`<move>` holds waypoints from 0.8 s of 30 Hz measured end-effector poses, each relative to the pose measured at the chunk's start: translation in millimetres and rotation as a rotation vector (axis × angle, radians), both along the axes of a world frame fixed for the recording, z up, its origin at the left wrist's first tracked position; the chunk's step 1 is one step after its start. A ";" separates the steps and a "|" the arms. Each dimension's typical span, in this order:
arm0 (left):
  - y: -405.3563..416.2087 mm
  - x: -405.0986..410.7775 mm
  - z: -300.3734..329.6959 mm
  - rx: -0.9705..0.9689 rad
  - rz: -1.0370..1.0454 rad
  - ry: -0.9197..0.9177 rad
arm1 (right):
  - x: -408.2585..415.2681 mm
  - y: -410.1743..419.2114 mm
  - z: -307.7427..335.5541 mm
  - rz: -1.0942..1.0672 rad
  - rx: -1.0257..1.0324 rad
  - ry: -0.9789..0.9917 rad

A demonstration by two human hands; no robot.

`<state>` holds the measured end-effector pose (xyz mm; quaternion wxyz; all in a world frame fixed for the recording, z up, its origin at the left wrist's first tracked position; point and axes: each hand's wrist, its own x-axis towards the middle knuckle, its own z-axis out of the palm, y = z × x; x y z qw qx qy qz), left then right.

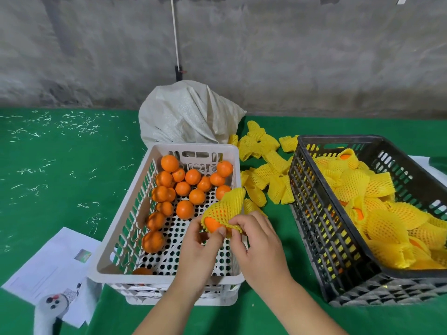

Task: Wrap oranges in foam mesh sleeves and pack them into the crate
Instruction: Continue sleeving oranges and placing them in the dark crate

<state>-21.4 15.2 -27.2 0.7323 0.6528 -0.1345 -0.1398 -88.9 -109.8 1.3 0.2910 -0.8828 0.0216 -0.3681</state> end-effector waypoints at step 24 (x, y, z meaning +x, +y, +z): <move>11.1 -1.6 -8.8 -0.068 -0.060 -0.024 | -13.6 16.6 2.0 0.012 0.205 0.144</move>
